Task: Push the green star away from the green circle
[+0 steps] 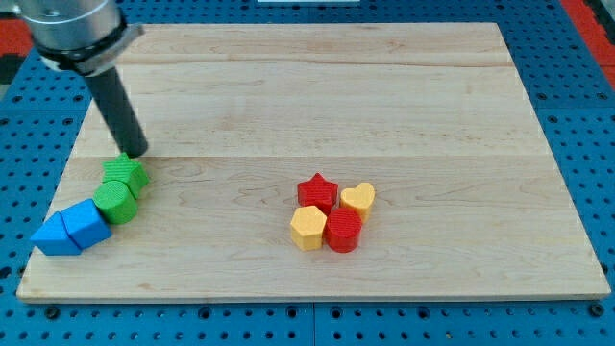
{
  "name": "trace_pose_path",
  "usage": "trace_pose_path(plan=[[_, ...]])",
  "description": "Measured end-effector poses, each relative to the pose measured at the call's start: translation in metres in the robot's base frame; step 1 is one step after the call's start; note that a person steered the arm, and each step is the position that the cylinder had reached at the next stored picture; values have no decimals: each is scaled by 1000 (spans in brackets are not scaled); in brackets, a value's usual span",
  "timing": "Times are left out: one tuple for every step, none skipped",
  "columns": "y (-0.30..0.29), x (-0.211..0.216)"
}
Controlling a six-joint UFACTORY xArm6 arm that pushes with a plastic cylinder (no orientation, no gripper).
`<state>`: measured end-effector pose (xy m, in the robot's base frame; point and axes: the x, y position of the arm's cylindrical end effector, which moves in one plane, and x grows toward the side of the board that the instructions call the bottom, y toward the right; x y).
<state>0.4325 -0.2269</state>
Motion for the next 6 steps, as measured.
trace_pose_path(plan=[[-77, 1], [-77, 24], [-51, 59], [-16, 60], [6, 54], [27, 45]])
